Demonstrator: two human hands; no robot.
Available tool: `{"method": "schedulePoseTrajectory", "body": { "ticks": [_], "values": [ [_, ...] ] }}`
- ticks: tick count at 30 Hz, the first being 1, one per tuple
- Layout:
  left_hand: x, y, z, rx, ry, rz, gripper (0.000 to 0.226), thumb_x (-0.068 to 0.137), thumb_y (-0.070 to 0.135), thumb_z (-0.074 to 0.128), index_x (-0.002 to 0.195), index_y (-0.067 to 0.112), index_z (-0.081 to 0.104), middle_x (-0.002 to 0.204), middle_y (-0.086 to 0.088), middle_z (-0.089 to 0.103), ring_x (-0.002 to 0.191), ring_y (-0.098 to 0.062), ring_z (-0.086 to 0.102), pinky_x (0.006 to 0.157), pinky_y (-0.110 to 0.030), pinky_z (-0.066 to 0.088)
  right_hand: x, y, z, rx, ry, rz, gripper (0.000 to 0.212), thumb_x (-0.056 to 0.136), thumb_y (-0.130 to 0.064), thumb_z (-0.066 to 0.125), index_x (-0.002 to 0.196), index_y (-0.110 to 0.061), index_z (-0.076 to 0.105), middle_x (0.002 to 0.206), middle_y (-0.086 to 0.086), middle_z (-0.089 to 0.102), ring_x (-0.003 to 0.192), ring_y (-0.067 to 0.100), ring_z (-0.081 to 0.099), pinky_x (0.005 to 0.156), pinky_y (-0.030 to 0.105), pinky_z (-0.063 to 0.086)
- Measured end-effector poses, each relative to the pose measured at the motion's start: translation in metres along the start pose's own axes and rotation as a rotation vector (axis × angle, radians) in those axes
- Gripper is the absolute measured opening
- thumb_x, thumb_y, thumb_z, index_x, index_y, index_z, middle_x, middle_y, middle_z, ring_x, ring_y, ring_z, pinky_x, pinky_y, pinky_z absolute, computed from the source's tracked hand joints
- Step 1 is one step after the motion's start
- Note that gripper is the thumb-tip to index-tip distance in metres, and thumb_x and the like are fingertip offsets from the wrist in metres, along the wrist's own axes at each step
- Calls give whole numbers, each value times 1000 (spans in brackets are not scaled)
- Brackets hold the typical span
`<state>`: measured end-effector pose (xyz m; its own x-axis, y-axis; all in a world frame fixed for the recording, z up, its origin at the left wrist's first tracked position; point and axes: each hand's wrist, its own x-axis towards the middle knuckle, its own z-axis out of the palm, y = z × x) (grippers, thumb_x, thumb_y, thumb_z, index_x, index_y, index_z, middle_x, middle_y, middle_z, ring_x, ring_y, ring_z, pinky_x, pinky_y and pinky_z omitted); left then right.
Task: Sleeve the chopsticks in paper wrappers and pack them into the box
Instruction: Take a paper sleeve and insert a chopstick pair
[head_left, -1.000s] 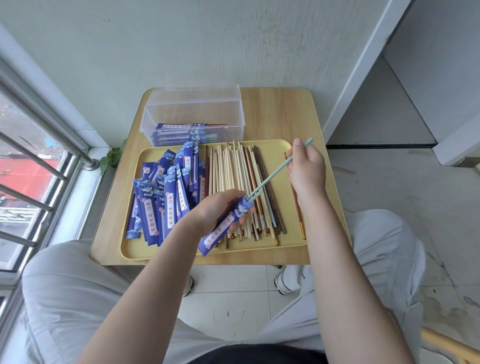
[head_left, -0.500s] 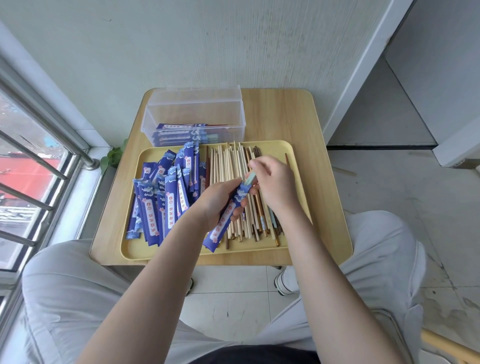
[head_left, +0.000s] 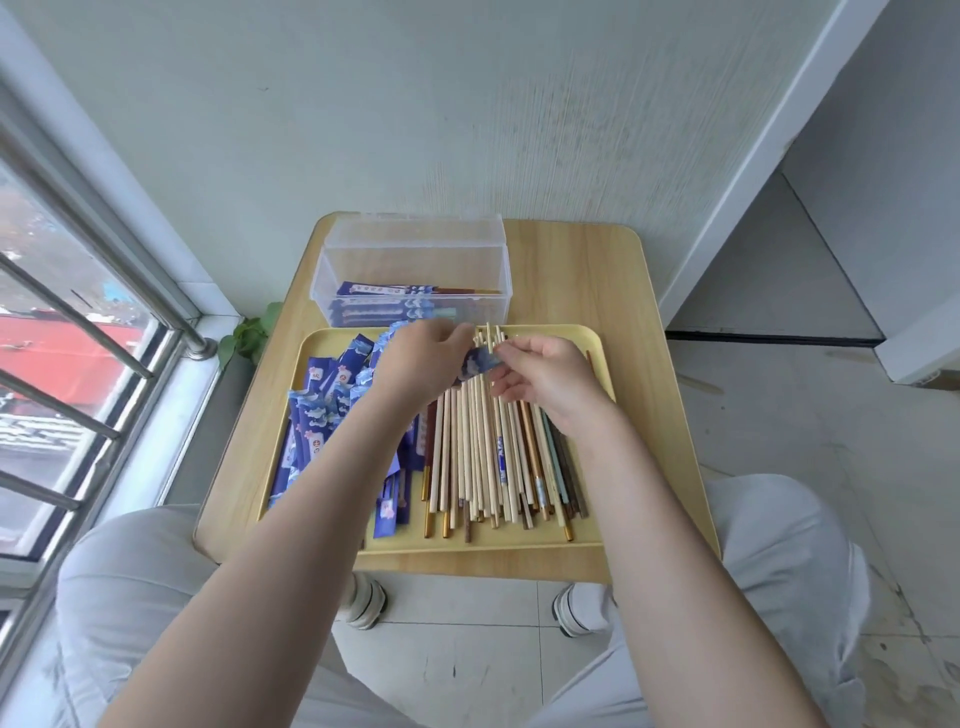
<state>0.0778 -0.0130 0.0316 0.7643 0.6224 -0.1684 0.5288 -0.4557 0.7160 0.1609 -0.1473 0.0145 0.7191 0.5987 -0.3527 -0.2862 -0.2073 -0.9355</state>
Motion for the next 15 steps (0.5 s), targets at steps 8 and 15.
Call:
{"method": "schedulePoseTrajectory", "body": {
  "ticks": [8,15],
  "values": [
    [44,-58,-34,234,364,1,52,94,13,49,147,13,45,154,-5,42,137,-27,42,117,-41,22,71,-34,-3,307,438,-54,12,99,-4,58,108,2,61,77,15,70,55,21,66,51,26,54],
    [63,-79,-18,390,207,25,64,99,19,51,157,12,26,166,-6,19,155,-24,6,124,-43,11,113,-36,64,0,313,9,5,99,-13,62,100,-9,65,80,5,74,49,14,66,42,21,50]
  ]
}}
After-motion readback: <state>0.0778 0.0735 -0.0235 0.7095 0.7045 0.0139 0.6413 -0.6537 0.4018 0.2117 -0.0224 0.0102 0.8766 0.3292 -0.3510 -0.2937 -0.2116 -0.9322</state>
